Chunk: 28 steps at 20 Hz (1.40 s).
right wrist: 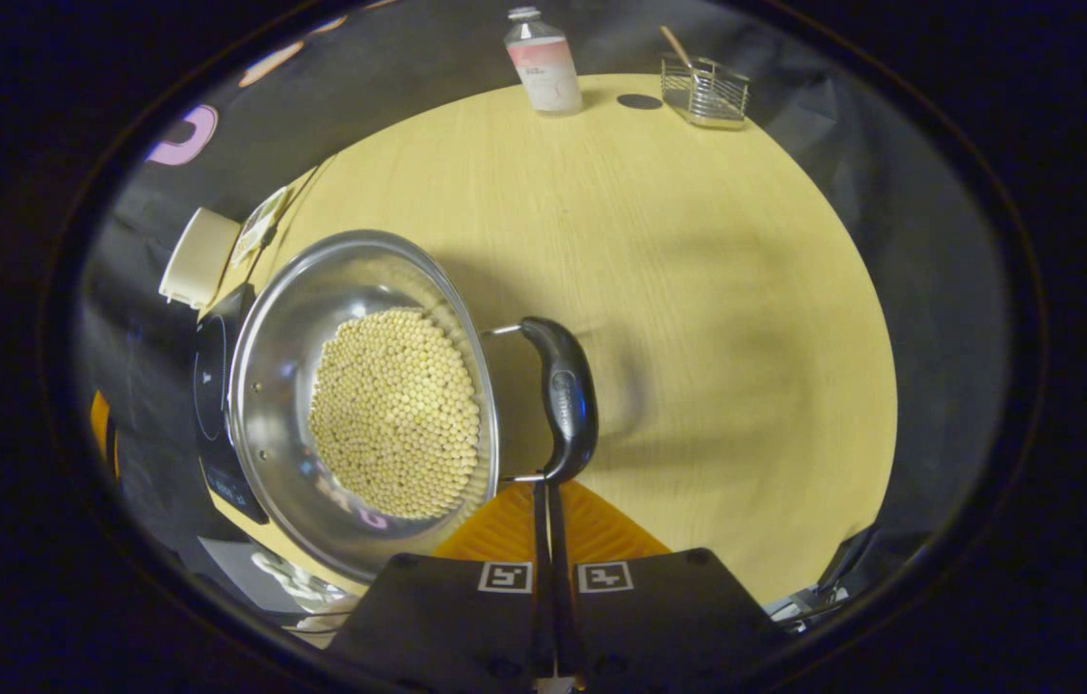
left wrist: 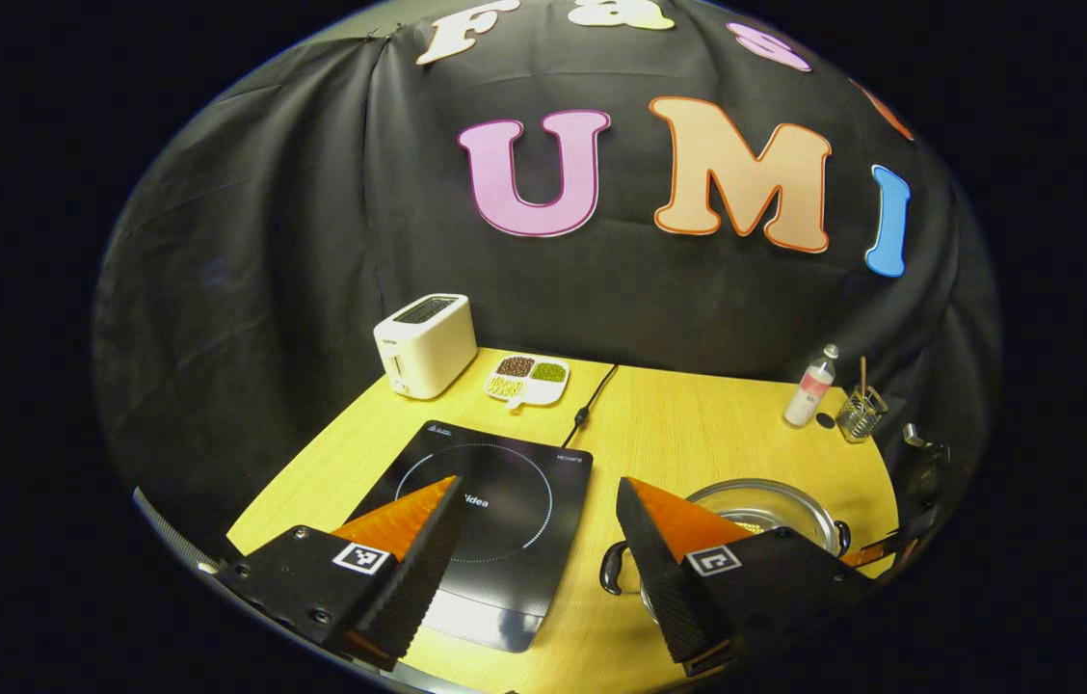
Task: First push the handle of the pot to place it horizontally, then grasp the pot with both hands and set it on the induction cooktop.
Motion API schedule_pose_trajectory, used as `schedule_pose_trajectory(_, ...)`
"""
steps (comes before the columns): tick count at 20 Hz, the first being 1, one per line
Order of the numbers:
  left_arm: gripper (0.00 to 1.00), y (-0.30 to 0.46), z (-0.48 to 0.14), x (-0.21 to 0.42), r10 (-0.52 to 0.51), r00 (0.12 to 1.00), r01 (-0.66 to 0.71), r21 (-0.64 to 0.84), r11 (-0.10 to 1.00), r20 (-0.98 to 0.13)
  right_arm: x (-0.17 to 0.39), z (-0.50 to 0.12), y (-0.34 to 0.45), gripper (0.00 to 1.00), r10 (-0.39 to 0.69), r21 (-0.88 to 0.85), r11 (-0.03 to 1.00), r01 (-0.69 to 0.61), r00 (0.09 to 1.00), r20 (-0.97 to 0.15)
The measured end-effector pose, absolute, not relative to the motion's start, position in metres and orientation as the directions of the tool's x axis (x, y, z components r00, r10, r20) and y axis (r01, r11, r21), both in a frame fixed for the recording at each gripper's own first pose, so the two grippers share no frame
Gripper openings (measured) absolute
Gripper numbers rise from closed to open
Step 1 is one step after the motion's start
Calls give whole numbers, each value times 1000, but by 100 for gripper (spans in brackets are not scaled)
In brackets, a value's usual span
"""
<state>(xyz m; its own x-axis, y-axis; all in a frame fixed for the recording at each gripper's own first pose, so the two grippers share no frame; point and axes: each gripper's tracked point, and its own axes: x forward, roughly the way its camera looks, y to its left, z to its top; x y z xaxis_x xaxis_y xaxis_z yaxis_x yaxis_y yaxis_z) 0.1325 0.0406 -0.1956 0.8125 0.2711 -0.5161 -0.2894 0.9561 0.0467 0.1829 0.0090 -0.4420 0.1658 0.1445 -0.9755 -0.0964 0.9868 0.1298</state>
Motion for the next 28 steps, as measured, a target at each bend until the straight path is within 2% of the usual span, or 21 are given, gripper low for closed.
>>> schedule_pose_trajectory(1,96,40,-197,134,270,811,-290,44,956,-519,184,-441,9,4,142,127,987,-98,170,-975)
schedule_pose_trajectory(10,96,41,-203,138,263,804,-295,25,955,-533,196,-428,4,5,167,157,985,-70,175,-970)
schedule_pose_trajectory(11,100,40,-204,138,261,803,-297,20,955,-535,194,-428,1,7,172,162,984,-70,173,-970)
schedule_pose_trajectory(12,96,40,-207,137,259,800,-298,16,954,-542,193,-427,-4,12,163,154,986,-65,173,-971)
schedule_pose_trajectory(13,96,39,-211,136,255,795,-299,11,954,-550,193,-424,-6,12,175,166,984,-62,172,-970)
schedule_pose_trajectory(15,96,37,-218,134,246,785,-299,0,954,-569,190,-419,-12,22,184,178,983,-49,171,-968)
schedule_pose_trajectory(16,96,35,-222,133,238,780,-296,-7,955,-578,190,-416,-13,40,190,186,982,-38,171,-967)
schedule_pose_trajectory(17,96,32,-226,133,230,774,-293,-12,956,-589,193,-411,-16,44,196,195,981,-24,179,-964)
schedule_pose_trajectory(19,96,26,-235,130,212,761,-283,-20,959,-613,198,-409,-17,84,204,208,978,1,193,-960)
schedule_pose_trajectory(20,96,23,-240,129,200,754,-276,-24,961,-626,201,-406,-13,92,220,225,974,7,199,-955)
schedule_pose_trajectory(22,96,14,-250,126,175,736,-260,-34,965,-654,211,-399,-4,93,256,266,964,16,218,-942)
schedule_pose_trajectory(23,96,10,-256,125,156,725,-250,-45,967,-671,216,-397,0,100,270,281,960,15,227,-936)
schedule_pose_trajectory(24,96,6,-261,124,141,716,-245,-56,968,-683,221,-395,4,100,279,289,957,8,234,-931)
schedule_pose_trajectory(25,96,0,-266,125,122,711,-238,-74,968,-692,225,-396,7,92,284,292,956,0,238,-929)
schedule_pose_trajectory(28,94,-17,-284,126,68,678,-221,-115,968,-732,235,-401,19,93,299,308,952,0,234,-925)
